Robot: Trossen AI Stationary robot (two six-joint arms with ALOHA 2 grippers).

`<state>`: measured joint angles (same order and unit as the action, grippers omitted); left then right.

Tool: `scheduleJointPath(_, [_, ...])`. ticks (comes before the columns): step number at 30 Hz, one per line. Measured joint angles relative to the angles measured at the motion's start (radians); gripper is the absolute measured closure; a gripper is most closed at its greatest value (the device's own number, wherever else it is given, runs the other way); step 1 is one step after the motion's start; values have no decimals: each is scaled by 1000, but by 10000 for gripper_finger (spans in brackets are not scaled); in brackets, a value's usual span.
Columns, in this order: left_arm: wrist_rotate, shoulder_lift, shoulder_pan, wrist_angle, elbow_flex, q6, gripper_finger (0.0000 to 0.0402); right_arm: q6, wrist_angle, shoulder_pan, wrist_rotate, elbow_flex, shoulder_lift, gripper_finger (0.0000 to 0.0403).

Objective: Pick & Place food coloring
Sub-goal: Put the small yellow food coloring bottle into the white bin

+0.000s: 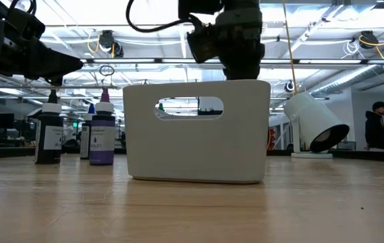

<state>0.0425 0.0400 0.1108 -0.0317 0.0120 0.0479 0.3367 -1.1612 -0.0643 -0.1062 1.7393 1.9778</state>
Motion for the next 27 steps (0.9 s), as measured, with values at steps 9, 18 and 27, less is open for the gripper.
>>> scheduleJointPath(9, [0,0,0,-1,0,0,344,-18,20,2,5,1,46,361])
scheduleJointPath(18, [0,0,0,-1,0,0,344,-31,70,6,6,-56,52,361])
scheduleJointPath(27, [0,0,0,-2,0,0,344,-31,143,6,2,-117,51,361])
